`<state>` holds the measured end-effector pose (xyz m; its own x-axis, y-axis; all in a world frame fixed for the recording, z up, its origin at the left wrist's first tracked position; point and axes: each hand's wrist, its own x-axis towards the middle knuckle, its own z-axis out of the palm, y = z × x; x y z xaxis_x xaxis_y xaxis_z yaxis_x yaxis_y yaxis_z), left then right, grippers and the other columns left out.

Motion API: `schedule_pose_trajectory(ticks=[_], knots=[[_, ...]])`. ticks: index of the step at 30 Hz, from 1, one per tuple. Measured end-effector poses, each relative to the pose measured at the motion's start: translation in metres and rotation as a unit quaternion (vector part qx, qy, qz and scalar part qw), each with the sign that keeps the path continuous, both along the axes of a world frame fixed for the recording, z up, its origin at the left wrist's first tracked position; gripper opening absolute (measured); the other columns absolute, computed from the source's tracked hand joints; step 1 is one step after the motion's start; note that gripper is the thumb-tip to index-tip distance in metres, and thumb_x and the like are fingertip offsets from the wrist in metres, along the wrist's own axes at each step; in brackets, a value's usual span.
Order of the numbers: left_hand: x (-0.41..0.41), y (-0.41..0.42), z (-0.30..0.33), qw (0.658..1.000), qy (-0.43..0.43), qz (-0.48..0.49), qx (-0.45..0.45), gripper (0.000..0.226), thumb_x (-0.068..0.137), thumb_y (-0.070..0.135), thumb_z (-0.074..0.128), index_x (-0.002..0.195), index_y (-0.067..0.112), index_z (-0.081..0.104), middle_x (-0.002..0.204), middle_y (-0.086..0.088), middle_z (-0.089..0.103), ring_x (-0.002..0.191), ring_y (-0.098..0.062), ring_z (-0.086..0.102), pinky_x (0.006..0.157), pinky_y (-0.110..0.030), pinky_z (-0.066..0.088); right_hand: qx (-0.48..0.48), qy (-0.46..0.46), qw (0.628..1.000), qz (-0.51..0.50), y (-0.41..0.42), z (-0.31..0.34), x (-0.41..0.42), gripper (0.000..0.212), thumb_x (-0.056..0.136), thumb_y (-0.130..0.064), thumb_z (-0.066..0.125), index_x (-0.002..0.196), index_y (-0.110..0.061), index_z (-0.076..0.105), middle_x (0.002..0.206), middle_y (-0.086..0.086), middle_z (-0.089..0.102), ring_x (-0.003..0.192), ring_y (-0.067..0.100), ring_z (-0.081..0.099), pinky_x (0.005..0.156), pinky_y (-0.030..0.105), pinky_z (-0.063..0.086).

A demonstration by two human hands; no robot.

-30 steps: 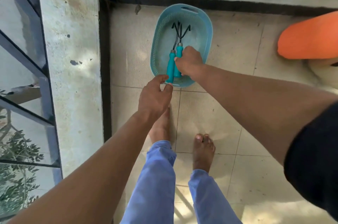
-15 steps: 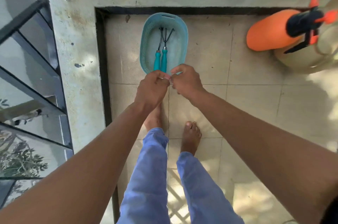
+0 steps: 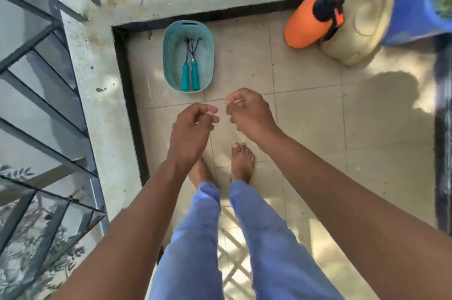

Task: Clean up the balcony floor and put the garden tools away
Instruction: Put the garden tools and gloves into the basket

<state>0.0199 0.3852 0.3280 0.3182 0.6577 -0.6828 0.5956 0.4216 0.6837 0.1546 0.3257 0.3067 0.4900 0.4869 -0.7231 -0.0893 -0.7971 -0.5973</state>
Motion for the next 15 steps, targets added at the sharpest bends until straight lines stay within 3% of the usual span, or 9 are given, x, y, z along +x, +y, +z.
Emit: schedule_pose_trajectory(ticks=[4,9,13,15], knots=[[-0.007,-0.042,0.017,0.998,0.021,-0.054,0.001,0.025,0.099,0.015,0.050,0.101,0.027,0.072,0.091,0.006,0.077,0.086,-0.014,0.071,0.079,-0.031,0.054,-0.008,-0.005,0.999,-0.032,-0.056,0.018,-0.004,0.014,0.085,-0.026,0.061,0.095,-0.029,0.070,0.091,-0.004,0.073,0.087,0.022,0.072,0.084,0.046,0.059],[-0.021,-0.097,0.020,0.991,0.030,-0.130,-0.009,0.024,0.098,0.017,0.051,0.101,0.029,0.072,0.090,0.011,0.077,0.085,-0.009,0.071,0.079,-0.030,0.052,-0.021,-0.008,0.996,-0.081,-0.137,0.027,-0.017,0.015,0.087,-0.022,0.061,0.095,-0.029,0.070,0.088,-0.006,0.072,0.085,0.021,0.073,0.086,0.042,0.058],[-0.028,-0.141,0.023,0.983,0.015,-0.181,0.004,0.020,0.090,0.028,0.055,0.098,0.032,0.073,0.092,0.013,0.077,0.087,-0.009,0.070,0.082,-0.033,0.054,-0.014,-0.014,0.991,-0.133,-0.209,0.037,-0.035,0.013,0.081,-0.030,0.059,0.090,-0.032,0.068,0.086,-0.007,0.073,0.085,0.022,0.073,0.084,0.049,0.060],[-0.030,-0.171,0.026,0.977,0.001,-0.213,0.008,0.019,0.094,0.025,0.056,0.100,0.032,0.073,0.092,0.013,0.077,0.089,-0.011,0.070,0.082,-0.032,0.054,-0.014,-0.016,0.987,-0.158,-0.248,0.041,-0.045,0.017,0.077,-0.035,0.058,0.090,-0.033,0.068,0.087,-0.007,0.074,0.085,0.022,0.074,0.085,0.049,0.059]])
